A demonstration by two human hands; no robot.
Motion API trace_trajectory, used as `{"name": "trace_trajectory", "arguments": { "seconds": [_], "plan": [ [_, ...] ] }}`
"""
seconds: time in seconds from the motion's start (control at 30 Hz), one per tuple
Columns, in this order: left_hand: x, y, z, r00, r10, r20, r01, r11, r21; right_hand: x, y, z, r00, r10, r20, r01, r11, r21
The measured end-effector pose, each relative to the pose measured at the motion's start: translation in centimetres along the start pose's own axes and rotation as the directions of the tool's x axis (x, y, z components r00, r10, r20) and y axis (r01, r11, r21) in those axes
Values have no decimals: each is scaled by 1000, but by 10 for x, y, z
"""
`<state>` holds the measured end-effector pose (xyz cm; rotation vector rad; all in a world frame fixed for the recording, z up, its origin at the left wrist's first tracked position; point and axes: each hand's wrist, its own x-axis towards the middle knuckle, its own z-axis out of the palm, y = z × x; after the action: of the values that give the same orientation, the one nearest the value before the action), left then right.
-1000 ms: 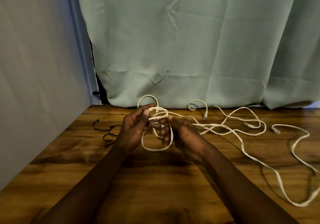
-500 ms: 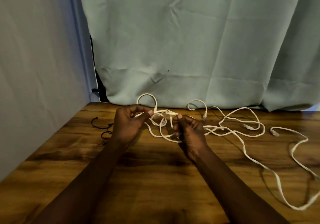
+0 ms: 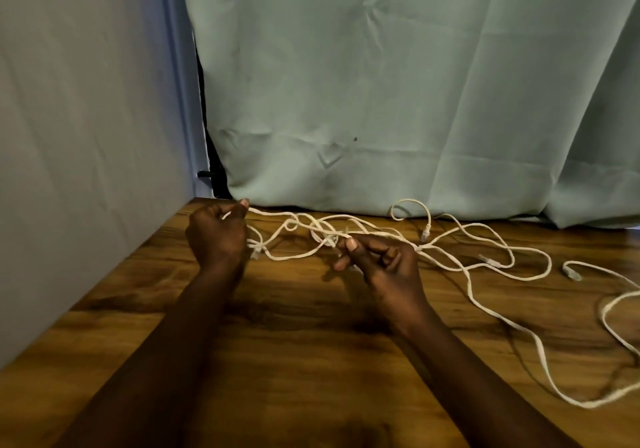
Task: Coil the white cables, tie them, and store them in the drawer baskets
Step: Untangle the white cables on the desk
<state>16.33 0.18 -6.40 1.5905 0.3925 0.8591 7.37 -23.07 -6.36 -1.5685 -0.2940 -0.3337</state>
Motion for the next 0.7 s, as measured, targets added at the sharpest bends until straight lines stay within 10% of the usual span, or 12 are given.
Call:
{"name": "trace_trajectory", "arguments": {
  "seconds": [0.43, 0.6, 0.7],
  "plan": [
    [23, -17, -4, 996, -78, -40, 84, 981, 176, -16, -28, -8, 992, -112, 59, 113, 993, -18],
    [14, -21, -6, 998, 19, 64, -37, 953, 301, -12, -10, -4, 1000, -5, -25, 4, 999, -37],
    [-2, -9, -7, 957, 187, 222, -284, 768, 575, -10, 1, 0, 999, -16, 42, 23, 988, -156]
  ]
}}
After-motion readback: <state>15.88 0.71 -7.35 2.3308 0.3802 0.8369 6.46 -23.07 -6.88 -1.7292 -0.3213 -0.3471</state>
